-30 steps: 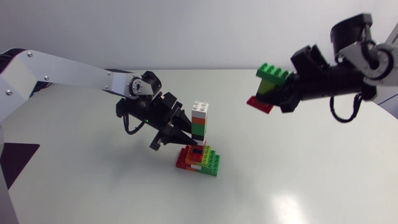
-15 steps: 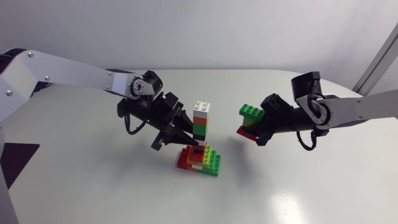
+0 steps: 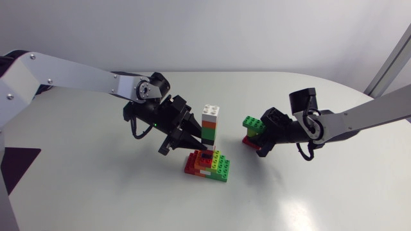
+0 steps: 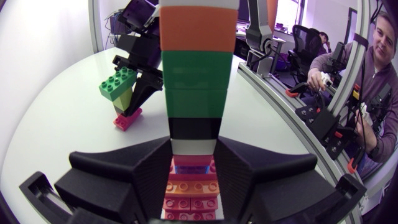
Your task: Disassemble duplo
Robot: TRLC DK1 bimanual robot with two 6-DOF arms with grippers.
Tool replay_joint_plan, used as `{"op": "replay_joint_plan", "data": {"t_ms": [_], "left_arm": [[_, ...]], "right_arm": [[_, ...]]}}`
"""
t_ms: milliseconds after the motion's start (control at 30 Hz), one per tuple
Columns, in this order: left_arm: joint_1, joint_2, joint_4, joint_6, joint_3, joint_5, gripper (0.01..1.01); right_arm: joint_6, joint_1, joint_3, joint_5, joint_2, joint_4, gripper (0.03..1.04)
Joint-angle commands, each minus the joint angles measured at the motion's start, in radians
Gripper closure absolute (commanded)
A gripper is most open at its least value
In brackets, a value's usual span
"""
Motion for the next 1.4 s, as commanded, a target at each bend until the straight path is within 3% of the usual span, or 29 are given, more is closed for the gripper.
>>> {"op": "replay_joint_plan", "data": {"t_ms": [0, 100, 267, 367, 600, 800, 1067, 1367], "left_arm": [[-0.014, 0.050, -0.007, -0.011, -0.023, -0.061, 0.689], [-0.013, 0.051, -0.009, -0.011, -0.022, -0.061, 0.687], [-0.011, 0.047, -0.009, -0.014, -0.023, -0.061, 0.670], [-0.008, 0.044, -0.009, -0.022, -0.023, -0.061, 0.582], [-0.002, 0.024, -0.010, -0.023, -0.048, -0.066, 0.513], [0.009, 0.019, -0.010, -0.019, -0.063, -0.070, 0.513], [0.009, 0.019, -0.007, -0.011, -0.074, -0.070, 0.513], [-0.010, 0.042, 0.000, -0.019, -0.050, -0.070, 0.513]], "right_arm": [[-0.012, 0.005, -0.027, 0.003, 0.026, 0.016, 0.38], [-0.010, 0.005, -0.030, 0.004, 0.025, 0.016, 0.21], [-0.010, -0.004, -0.052, 0.003, -0.087, -0.018, 0.11], [-0.012, -0.006, -0.064, -0.004, -0.228, -0.106, 0.09], [-0.013, 0.016, -0.047, -0.007, -0.494, -0.320, 0.08], [0.028, 0.129, 0.043, -0.010, -0.564, -0.446, 0.08], [0.065, 0.298, 0.122, 0.003, -0.515, -0.500, 0.08], [0.053, 0.313, 0.168, -0.094, -0.406, -0.512, 0.08]]}}
